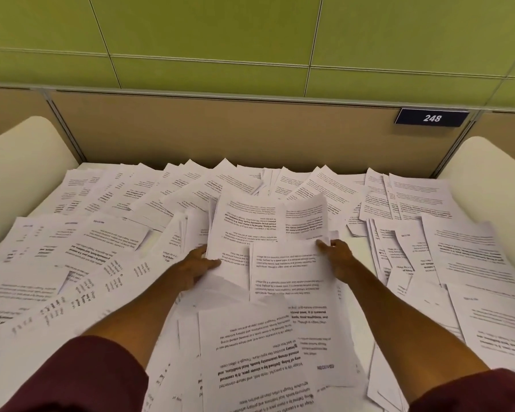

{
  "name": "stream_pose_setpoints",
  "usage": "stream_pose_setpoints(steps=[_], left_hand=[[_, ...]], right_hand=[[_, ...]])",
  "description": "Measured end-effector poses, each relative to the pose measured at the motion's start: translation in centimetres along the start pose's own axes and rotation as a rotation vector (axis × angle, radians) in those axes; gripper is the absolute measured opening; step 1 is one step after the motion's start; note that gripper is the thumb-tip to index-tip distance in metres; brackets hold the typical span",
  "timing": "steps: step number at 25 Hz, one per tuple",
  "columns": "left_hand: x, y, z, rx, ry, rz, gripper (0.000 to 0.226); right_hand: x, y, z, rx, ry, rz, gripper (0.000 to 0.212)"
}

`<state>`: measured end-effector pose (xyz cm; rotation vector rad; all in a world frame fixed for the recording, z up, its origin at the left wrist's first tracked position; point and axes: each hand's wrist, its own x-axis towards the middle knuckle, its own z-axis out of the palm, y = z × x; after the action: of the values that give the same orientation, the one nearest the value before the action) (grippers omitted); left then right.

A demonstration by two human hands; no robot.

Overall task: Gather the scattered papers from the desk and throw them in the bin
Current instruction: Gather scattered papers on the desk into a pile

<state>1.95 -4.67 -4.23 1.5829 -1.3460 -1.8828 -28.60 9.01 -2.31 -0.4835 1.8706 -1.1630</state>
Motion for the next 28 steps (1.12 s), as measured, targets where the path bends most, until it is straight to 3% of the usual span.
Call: stream_pose_setpoints(steps=[1,3,6,10,13,15,18,21,25,28], left_hand=[[-0.1,-0.1,0.1,0.005,-0.012,-0.013,0.055],[-0.1,-0.3,0.3,0.015,-0.001,-0.010,0.056],[0.1,-0.3,1.1,0.135,0.045,0.031,0.067],[-0.2,0.0,3.6,0.231,0.013,0.012,0.063],[-0.6,0.5,3.4,0.016,0.107,-0.078,0.041],[-0.4,0.5,3.5,-0.098,0.017,-0.068,0.048],[-0.6,0.5,4.1,-0.028,-0.095,0.011,0.060],[-0.9,0.5,4.3,-0.143,-0.090,-0.017,0.066],[-1.8,1.5,4.8,-0.255,-0.097,0.038,0.073],[-2.7,2.9,4.1,-0.111,-0.232,0.198,0.103]], right_hand=[[-0.1,0.1,-0.4,-0.058,-0.113,0.011,0.021],[0.1,0.6,-1.3,-0.200,-0.249,0.019,0.050],[0.7,1.3,-1.0,-0.177,-0.290,-0.040,0.076],[0.3,1.2,1.7,-0.176,-0.162,-0.051,0.070],[1.0,2.0,1.8,-0.199,-0.011,0.004,0.048],[0.6,2.1,2.1,-0.180,-0.067,0.002,0.032],[-0.2,1.7,2.8,-0.080,-0.143,-0.041,0.037],[-0.5,1.7,2.5,-0.036,-0.209,-0.048,0.028],[-0.9,1.1,2.2,-0.095,-0.434,-0.145,0.062],[-1.2,0.2,2.2,-0.019,-0.357,-0.242,0.061]])
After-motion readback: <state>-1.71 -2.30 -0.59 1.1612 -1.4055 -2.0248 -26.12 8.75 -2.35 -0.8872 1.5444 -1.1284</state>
